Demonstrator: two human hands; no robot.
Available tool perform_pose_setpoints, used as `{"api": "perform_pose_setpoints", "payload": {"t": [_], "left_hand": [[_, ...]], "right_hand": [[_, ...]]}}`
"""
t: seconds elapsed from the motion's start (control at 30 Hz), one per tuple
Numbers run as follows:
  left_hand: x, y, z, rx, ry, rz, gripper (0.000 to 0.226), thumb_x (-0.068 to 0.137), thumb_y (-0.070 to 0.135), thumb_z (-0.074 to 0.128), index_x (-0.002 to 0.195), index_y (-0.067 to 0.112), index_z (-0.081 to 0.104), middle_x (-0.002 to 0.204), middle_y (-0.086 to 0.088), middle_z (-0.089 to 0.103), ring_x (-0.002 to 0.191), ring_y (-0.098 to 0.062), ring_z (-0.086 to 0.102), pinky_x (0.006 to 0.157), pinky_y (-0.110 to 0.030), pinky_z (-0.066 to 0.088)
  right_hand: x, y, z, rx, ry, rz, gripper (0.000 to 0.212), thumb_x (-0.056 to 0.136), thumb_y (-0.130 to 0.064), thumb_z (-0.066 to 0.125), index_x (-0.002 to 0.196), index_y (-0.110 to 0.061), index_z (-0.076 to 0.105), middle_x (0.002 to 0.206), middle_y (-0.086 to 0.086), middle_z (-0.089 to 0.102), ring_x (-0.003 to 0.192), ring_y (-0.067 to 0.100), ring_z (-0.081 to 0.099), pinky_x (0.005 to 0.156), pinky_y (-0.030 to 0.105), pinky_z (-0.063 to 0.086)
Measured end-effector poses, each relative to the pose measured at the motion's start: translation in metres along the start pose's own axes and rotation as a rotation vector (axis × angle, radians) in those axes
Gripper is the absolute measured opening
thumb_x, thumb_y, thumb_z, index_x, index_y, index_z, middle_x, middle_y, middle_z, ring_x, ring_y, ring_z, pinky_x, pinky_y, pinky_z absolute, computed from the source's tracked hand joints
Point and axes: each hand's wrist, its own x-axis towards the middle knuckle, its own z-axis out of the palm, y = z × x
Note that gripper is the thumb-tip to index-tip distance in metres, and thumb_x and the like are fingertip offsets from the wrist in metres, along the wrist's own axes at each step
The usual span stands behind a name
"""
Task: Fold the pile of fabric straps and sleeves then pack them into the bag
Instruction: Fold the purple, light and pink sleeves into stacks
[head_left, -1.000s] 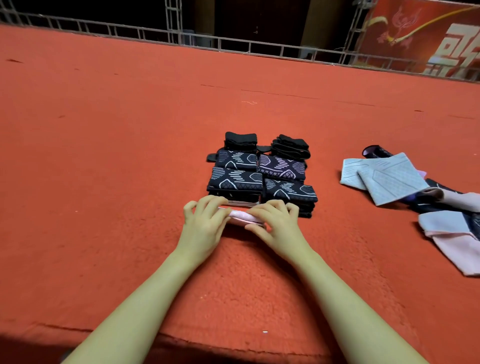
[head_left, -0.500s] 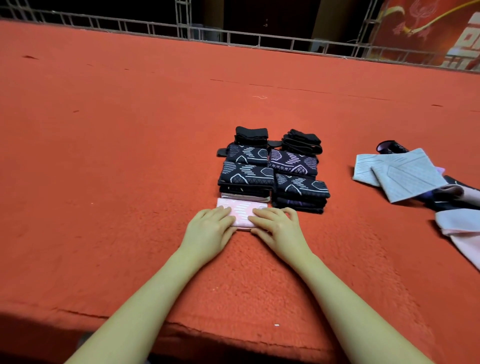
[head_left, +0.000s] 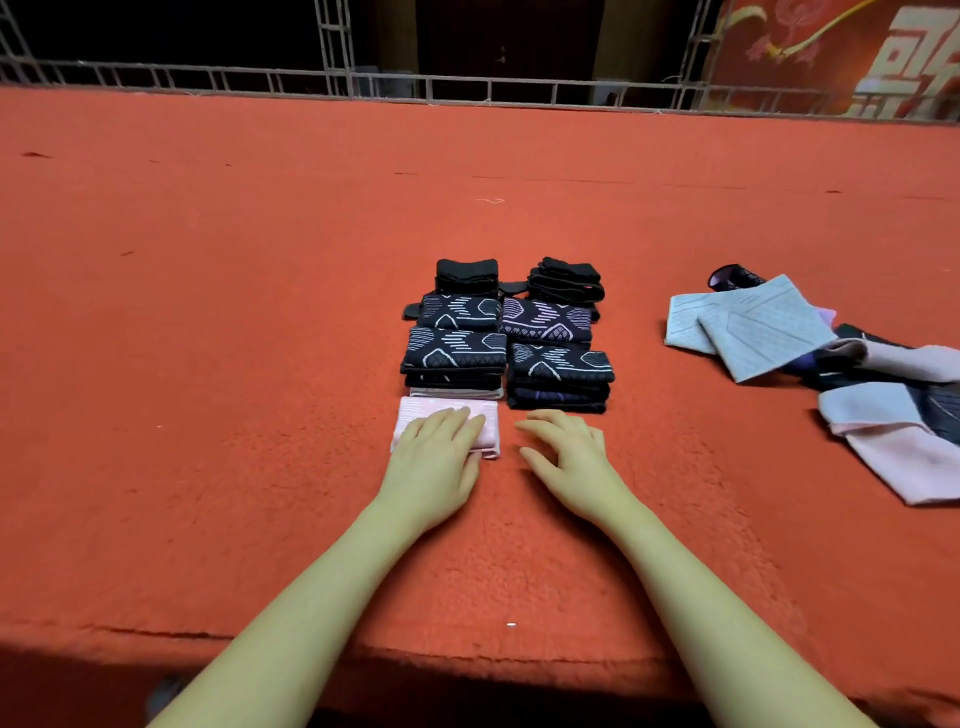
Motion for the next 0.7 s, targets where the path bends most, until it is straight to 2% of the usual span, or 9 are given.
{"api": "perform_pose_setpoints", "payload": {"t": [0.17,0.3,0.4,0.5,0.57,0.7], "left_hand": [[0.039,0.051,0.005,-0.068,0.015,0.093,0.049,0.078,0.033,0.038,0.108,0.010,0.069,0.107,-0.006,0.070,0.094,-0.024,0.067,0.077,-0.035,0.054],[0.075,0.093,0.021,-0.083,0.019,0.156,0.048,0.078,0.033,0.038,0.104,0.010,0.070,0.105,-0.006,0.070,0.091,-0.024,0.067,0.073,-0.034,0.054],[0.101,0.125,0.035,-0.092,-0.007,0.170,0.046,0.076,0.032,0.038,0.100,0.009,0.071,0.100,-0.006,0.070,0.085,-0.025,0.067,0.068,-0.033,0.053],[0.127,0.154,0.052,-0.129,-0.044,0.153,0.038,0.075,0.027,0.047,0.097,0.008,0.070,0.095,-0.007,0.070,0.081,-0.027,0.067,0.065,-0.033,0.052],[0.145,0.171,0.065,-0.145,-0.076,0.150,0.034,0.079,0.025,0.050,0.102,0.006,0.068,0.100,-0.010,0.068,0.087,-0.030,0.065,0.070,-0.037,0.051],[0.184,0.198,0.085,-0.165,-0.176,0.129,0.043,0.094,0.025,0.048,0.134,0.008,0.048,0.134,-0.012,0.049,0.121,-0.031,0.046,0.092,-0.041,0.038]], "right_hand": [[-0.015,0.043,-0.029,0.004,0.125,0.071,0.025,0.093,-0.026,0.058,0.117,-0.023,0.065,0.124,-0.006,0.057,0.116,0.019,0.046,0.081,0.022,0.016],[-0.023,0.079,-0.058,-0.045,0.244,0.192,0.037,0.085,-0.037,0.046,0.111,-0.021,0.068,0.117,-0.003,0.060,0.109,0.021,0.049,0.077,0.024,0.016],[-0.024,0.116,-0.077,-0.108,0.298,0.306,0.030,0.091,-0.029,0.055,0.116,-0.017,0.065,0.120,0.002,0.058,0.112,0.026,0.047,0.083,0.028,0.019],[-0.022,0.152,-0.091,-0.183,0.309,0.399,0.039,0.089,-0.030,0.060,0.126,-0.015,0.060,0.128,0.007,0.054,0.117,0.031,0.044,0.090,0.035,0.025],[-0.021,0.175,-0.098,-0.241,0.311,0.441,0.047,0.087,-0.027,0.064,0.132,-0.014,0.055,0.134,0.010,0.050,0.119,0.034,0.042,0.094,0.040,0.027],[-0.010,0.213,-0.113,-0.397,0.320,0.399,0.056,0.077,-0.012,0.073,0.130,-0.010,0.056,0.138,0.019,0.048,0.117,0.043,0.046,0.094,0.052,0.034]]}}
